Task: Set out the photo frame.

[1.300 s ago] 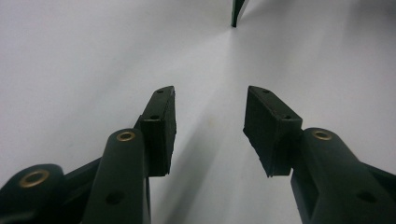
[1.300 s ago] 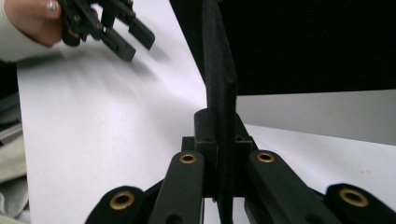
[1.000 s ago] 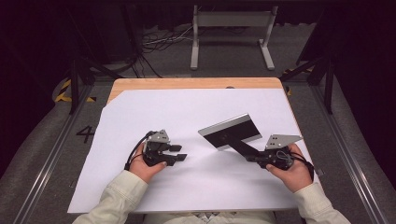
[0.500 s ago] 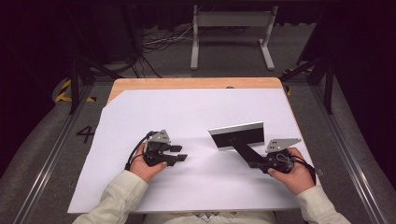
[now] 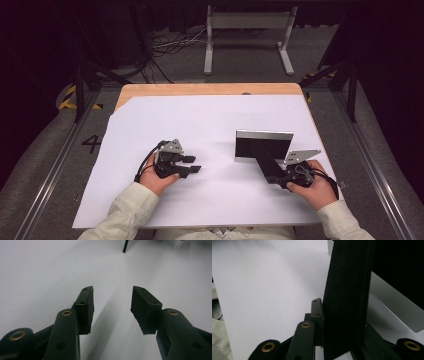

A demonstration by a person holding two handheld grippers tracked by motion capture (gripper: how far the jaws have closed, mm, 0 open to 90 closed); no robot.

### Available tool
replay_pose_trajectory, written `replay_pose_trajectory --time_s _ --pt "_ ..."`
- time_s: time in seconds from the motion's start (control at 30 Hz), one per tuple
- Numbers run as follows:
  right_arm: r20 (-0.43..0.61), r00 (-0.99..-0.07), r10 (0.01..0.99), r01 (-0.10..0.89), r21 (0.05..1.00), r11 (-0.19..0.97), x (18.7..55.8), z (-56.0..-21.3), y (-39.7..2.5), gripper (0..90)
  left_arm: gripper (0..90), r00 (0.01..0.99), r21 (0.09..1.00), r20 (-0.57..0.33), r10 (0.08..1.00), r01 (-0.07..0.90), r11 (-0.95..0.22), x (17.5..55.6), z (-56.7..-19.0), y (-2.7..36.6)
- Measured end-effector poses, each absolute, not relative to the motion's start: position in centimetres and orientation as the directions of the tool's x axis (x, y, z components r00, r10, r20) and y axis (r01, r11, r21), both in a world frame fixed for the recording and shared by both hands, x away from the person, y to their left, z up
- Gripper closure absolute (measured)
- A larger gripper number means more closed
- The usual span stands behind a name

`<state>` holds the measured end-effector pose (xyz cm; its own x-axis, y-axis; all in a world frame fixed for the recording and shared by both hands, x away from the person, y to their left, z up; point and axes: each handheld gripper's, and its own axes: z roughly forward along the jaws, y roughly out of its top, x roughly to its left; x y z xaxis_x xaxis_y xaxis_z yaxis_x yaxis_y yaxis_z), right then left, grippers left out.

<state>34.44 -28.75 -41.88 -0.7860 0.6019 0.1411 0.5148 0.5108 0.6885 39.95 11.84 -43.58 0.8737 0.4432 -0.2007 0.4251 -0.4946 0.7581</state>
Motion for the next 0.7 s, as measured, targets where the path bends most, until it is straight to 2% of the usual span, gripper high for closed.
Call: replay_pose_trajectory --time_s 0.7 --pt "0.131 -0.770 0.624 0.541 0.652 0.531 33.78 -42.53 -29.06 76.0 53.4 0.878 0.754 -0.201 0.434 0.422 -0.504 40.09 -43.68 11.51"
